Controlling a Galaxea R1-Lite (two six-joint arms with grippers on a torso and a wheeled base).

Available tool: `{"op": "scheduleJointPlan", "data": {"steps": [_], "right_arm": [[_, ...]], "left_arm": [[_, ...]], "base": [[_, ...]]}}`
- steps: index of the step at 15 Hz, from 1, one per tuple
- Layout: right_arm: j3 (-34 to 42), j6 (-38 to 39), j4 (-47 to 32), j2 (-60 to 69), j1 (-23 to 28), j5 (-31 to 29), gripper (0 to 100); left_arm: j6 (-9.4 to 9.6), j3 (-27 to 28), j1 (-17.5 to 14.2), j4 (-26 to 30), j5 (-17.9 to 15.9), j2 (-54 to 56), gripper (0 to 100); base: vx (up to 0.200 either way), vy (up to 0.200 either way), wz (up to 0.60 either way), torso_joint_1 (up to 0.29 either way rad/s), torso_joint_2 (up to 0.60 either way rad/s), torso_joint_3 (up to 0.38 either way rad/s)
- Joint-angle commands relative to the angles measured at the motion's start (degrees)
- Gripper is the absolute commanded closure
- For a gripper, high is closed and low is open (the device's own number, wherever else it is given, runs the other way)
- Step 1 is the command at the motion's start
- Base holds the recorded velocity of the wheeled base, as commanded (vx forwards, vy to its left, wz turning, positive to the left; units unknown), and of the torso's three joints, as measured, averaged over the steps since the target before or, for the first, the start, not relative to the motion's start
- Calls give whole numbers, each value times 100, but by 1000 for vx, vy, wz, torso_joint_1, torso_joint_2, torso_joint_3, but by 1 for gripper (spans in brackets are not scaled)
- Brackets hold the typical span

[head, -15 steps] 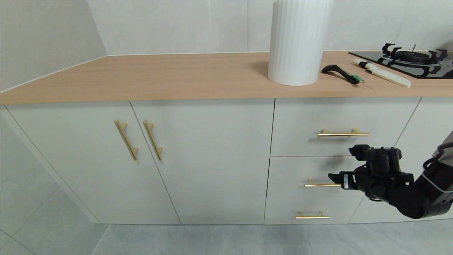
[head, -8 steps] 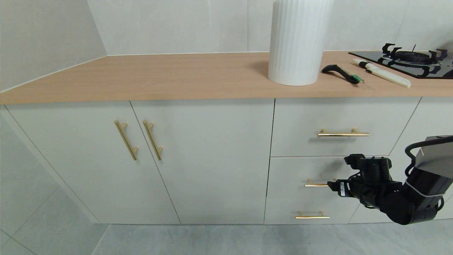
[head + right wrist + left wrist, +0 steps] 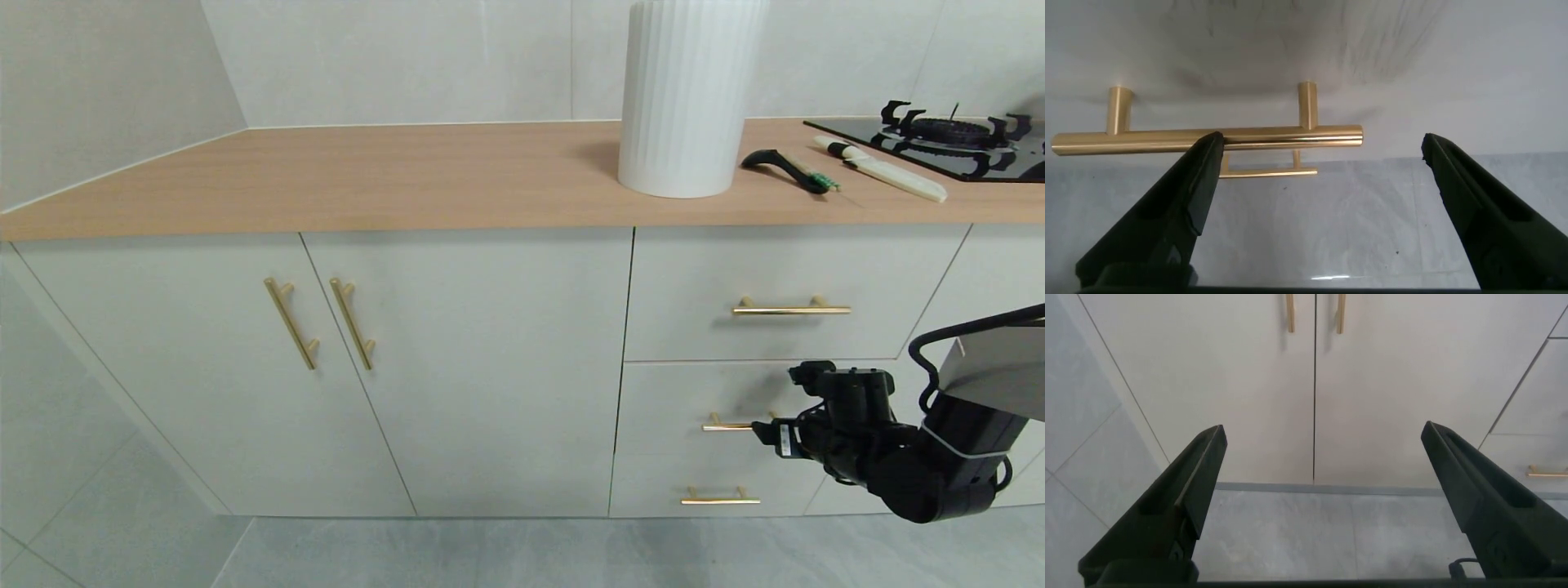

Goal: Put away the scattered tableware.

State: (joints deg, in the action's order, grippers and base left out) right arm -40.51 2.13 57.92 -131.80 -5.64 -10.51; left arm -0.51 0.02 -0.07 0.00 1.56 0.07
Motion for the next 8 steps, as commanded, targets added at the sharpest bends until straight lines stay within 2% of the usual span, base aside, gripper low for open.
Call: {"op": "scheduleJointPlan", "data": {"steps": [1, 8], "right_arm": [[-1, -2, -9, -21, 2, -4, 0], [-80, -2, 62, -188, 2, -109, 0]], "left_arm": [[-2, -2, -1, 0, 2, -7, 0], [-2, -2, -1, 0, 2, -7, 0]], "base": [[0, 0, 0, 0, 0, 0], [0, 0, 0, 0, 0, 0]]}}
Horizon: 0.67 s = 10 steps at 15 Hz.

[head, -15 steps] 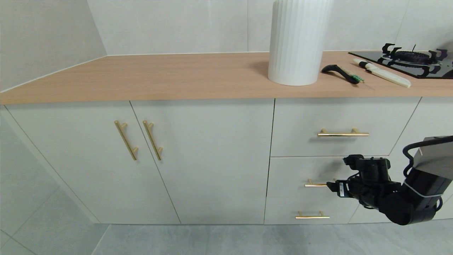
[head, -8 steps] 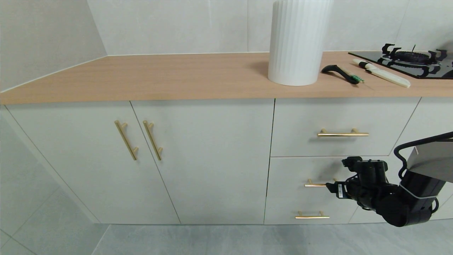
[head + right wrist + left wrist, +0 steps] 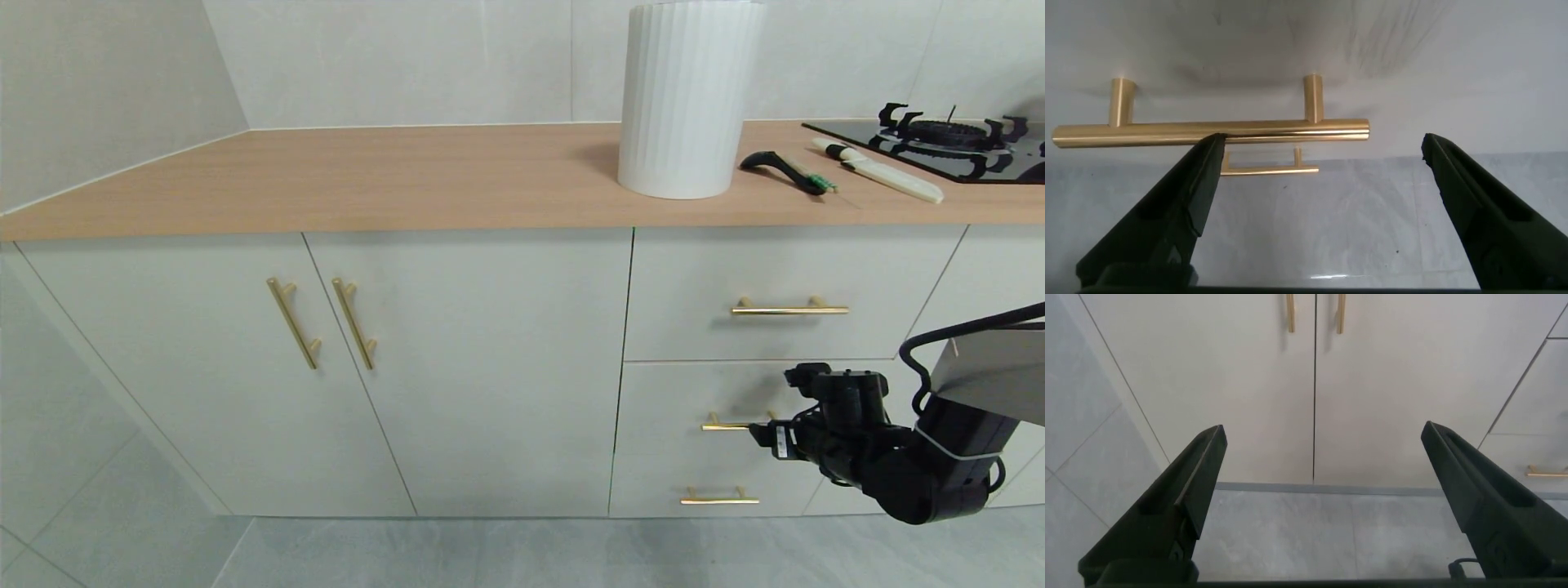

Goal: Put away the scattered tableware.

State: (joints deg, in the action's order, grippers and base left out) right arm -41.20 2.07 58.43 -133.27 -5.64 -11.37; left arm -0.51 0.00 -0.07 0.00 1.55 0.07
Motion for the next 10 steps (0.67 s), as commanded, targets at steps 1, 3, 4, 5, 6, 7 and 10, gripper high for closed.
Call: {"op": "scheduleJointPlan", "data": {"steps": [1, 3, 4, 5, 6, 7, 10], "right_arm": [[-28, 21, 37, -33, 2, -23, 0], [-28, 65, 388, -24, 2, -32, 0], [-28, 92, 485, -15, 2, -32, 0], [-28, 127, 529, -24, 2, -32, 0], [-37, 127, 529, -50, 2, -32, 0], [-63, 127, 529, -129, 2, -40, 0], [-230, 118, 775, -472, -7, -269, 0]], "left_arm": [[-2, 0, -1, 0, 3, -7, 0], [-2, 0, -1, 0, 3, -7, 0], [-2, 0, -1, 0, 3, -7, 0], [-2, 0, -1, 0, 3, -7, 0], [-2, 0, -1, 0, 3, -7, 0], [-2, 0, -1, 0, 3, -7, 0], [-2, 0, -1, 0, 3, -7, 0]], "base": [[0, 0, 0, 0, 0, 0], [0, 0, 0, 0, 0, 0], [0, 0, 0, 0, 0, 0], [0, 0, 0, 0, 0, 0], [0, 0, 0, 0, 0, 0], [0, 0, 0, 0, 0, 0], [0, 0, 0, 0, 0, 0]]}}
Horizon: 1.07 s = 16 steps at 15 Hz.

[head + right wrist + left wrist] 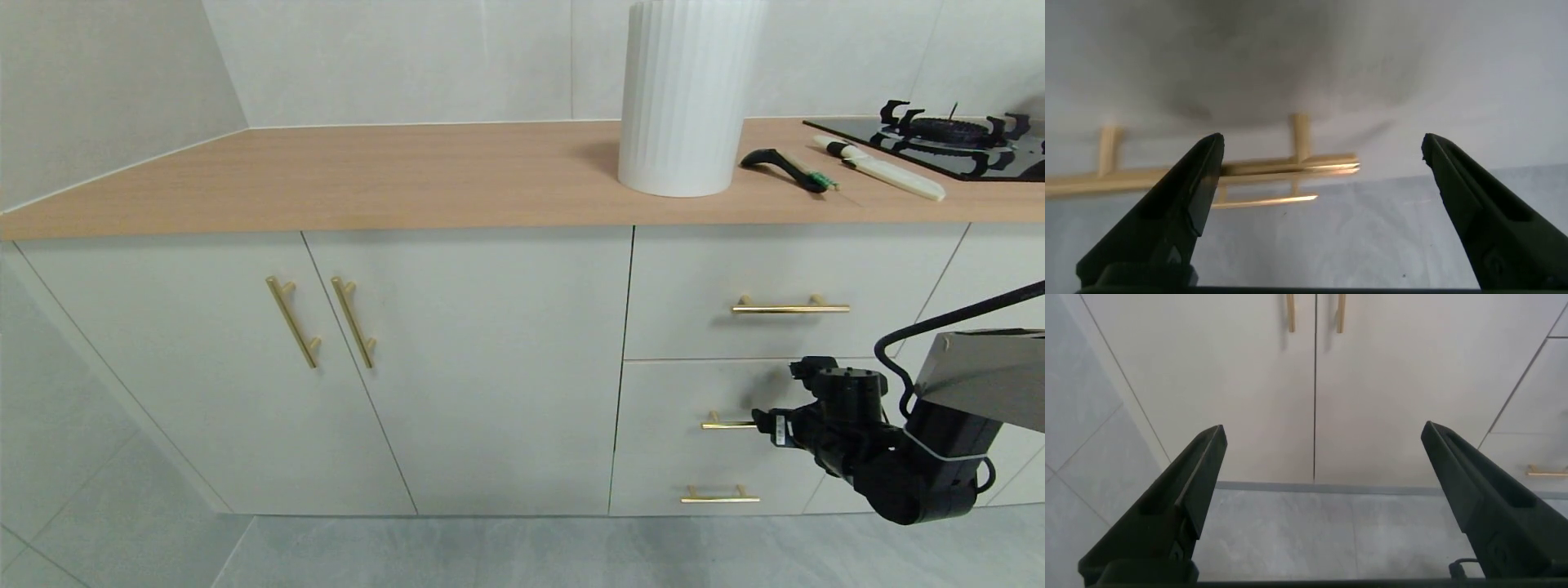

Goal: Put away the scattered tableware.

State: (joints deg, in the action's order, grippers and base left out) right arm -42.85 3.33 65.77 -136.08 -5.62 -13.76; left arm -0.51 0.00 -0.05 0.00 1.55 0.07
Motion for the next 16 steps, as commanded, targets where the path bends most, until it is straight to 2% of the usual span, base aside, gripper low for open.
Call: {"op": "scheduleJointPlan", "data": {"steps": [1, 6, 11, 13, 15, 16], "right_arm": [[-83, -8, 68, -226, -9, -39, 0], [-39, -16, 15, -208, -1, -39, 0], [242, -43, -442, 311, -1, 40, 0], [339, -60, -1145, 873, -9, 234, 0], [471, -60, -2077, 1980, -36, 480, 0], [435, -60, -3149, 2982, -132, 691, 0]], "left_arm": [[-2, 0, -4, 0, 3, -7, 0], [-2, 0, -4, 0, 3, -7, 0], [-2, 0, -4, 0, 3, -7, 0], [-2, 0, -4, 0, 3, -7, 0], [-2, 0, -4, 0, 3, -7, 0], [-2, 0, -4, 0, 3, -7, 0]], "base": [[0, 0, 0, 0, 0, 0], [0, 0, 0, 0, 0, 0], [0, 0, 0, 0, 0, 0], [0, 0, 0, 0, 0, 0], [0, 0, 0, 0, 0, 0], [0, 0, 0, 0, 0, 0]]}}
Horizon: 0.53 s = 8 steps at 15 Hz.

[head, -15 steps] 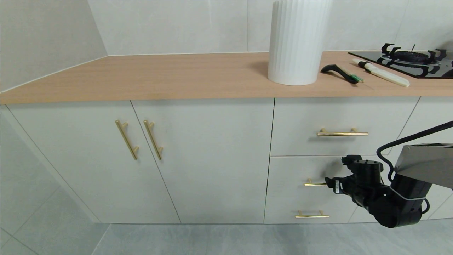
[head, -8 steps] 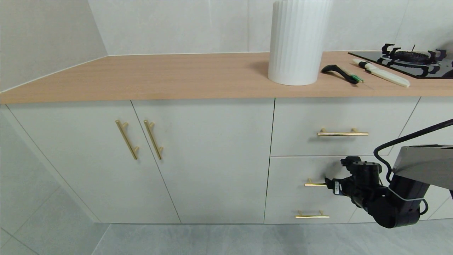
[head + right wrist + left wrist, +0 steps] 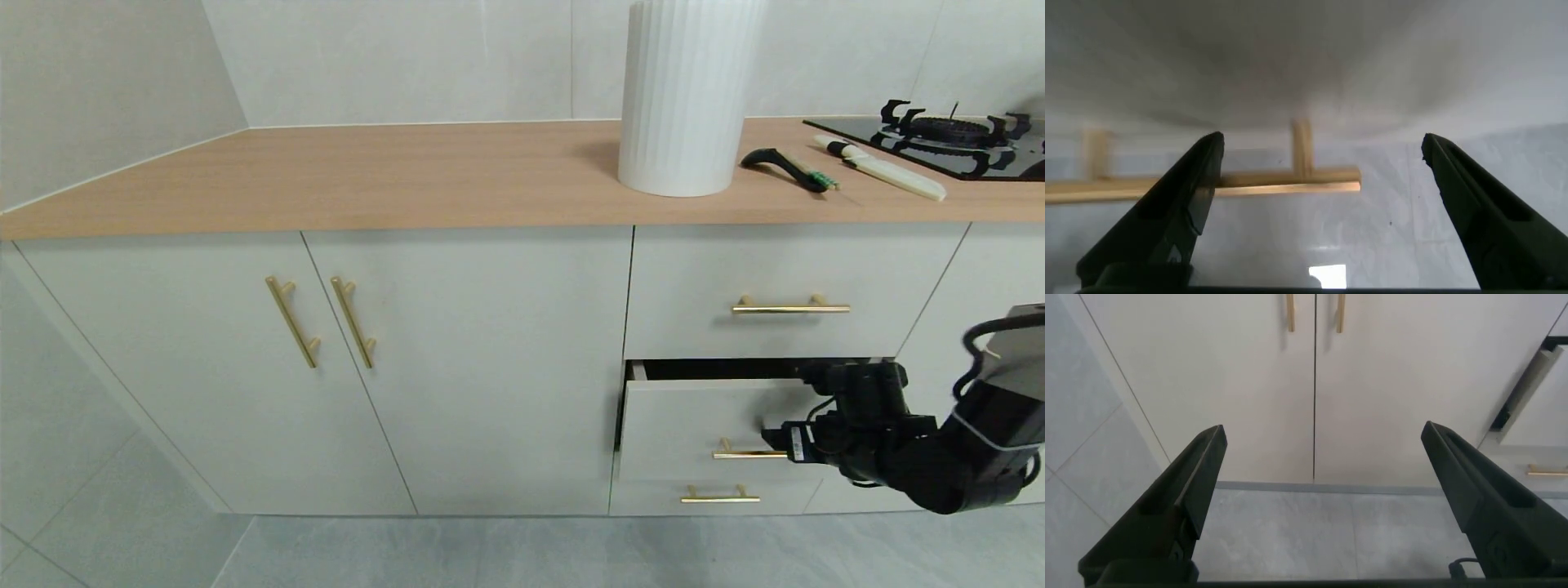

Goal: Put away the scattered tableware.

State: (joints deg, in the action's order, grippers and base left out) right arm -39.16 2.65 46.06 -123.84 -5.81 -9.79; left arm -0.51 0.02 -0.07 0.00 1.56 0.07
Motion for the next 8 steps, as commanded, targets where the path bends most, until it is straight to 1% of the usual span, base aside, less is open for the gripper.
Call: {"op": "scheduleJointPlan", "data": {"steps": [1, 2, 3, 4, 6, 8], "right_arm": [[-57, 8, -2171, 2523, -183, 575, 0], [-321, 43, -3006, 3165, -245, 900, 0], [-417, 61, -3331, 3499, -297, 1067, 0], [-426, 69, -3314, 3613, -377, 1084, 0], [-426, 87, -3217, 3446, -429, 1084, 0], [-373, 113, -2628, 2857, -429, 1023, 0]], "left_arm": [[-2, -2, -1, 0, 2, -7, 0], [-2, -2, -1, 0, 2, -7, 0], [-2, -2, -1, 0, 2, -7, 0], [-2, -2, -1, 0, 2, -7, 0], [-2, -2, -1, 0, 2, -7, 0], [-2, -2, -1, 0, 2, -7, 0]], "base": [[0, 0, 0, 0, 0, 0], [0, 0, 0, 0, 0, 0], [0, 0, 0, 0, 0, 0], [0, 0, 0, 0, 0, 0], [0, 0, 0, 0, 0, 0], [0, 0, 0, 0, 0, 0]]}}
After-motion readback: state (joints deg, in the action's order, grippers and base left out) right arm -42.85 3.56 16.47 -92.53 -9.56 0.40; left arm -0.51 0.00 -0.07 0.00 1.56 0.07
